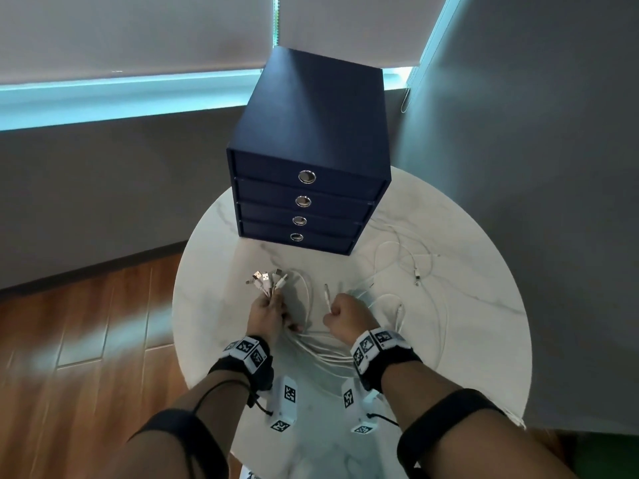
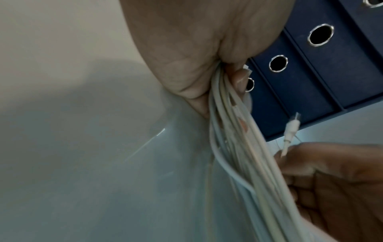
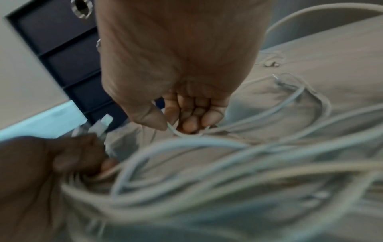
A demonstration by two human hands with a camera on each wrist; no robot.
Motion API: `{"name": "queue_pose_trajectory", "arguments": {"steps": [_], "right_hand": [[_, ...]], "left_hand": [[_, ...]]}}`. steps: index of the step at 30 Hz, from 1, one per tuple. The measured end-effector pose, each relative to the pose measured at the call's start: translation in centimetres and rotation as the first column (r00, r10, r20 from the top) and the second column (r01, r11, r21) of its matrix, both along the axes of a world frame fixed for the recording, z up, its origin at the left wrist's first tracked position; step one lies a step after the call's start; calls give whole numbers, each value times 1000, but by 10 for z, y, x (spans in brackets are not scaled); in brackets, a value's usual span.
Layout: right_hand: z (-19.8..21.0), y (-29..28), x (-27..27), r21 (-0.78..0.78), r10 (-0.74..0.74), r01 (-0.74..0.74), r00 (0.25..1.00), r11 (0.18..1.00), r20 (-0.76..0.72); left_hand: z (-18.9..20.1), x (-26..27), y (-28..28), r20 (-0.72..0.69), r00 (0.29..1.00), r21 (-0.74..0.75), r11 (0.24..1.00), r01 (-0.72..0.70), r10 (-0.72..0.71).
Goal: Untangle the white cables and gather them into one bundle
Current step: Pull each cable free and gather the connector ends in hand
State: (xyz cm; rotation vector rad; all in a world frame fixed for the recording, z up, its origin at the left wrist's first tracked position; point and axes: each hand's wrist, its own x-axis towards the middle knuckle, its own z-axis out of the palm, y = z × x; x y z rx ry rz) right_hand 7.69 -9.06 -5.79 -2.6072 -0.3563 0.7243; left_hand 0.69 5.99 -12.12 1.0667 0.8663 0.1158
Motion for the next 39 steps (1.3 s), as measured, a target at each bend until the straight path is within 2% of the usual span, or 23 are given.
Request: {"name": "queue_pose_trajectory", "arguments": {"steps": [2,5,7,8,13,16,21,24,28,31,35,39], "right_hand": [[6,-3,8,105,-116,114,993,988,13],[24,2,15,325,-298,238,943,915,150],[40,12,16,450,-356,251,920,857,165],[47,18,16,472,-331,224,930,853,157],[53,35,6,382,-80,-5,975,924,207],[48,34,2,381,-94,7,973,925,209],[51,26,3,383,-127,12,953,923,276],[55,12,6,379,-15,-67,978,923,209],[48,-22,12,274,151,-184,979,944,140],[40,-55,19,235,100,-133,984,963,148],[36,-93,36,116,-23,-2,977,993,210],[39,-127,49,-7,-150,156,957,988,248]], "left_hand": [[3,1,-1,5,1000,-46,999,1,-1],[18,3,-4,3,1000,-59,998,-4,4],[29,4,-10,30,1000,-93,996,-5,8],[35,5,-13,54,999,-111,994,4,2],[64,16,-27,176,983,-111,991,69,-49],[78,19,-32,256,962,-62,991,117,-97],[85,23,-39,240,948,70,978,198,-209],[81,27,-35,151,975,59,986,159,-166],[82,30,-28,106,994,-89,996,-11,20],[89,32,-23,119,980,-165,977,-137,157],[98,38,-22,248,925,-349,917,-193,289],[112,42,-13,299,920,-276,946,-169,252]]}}
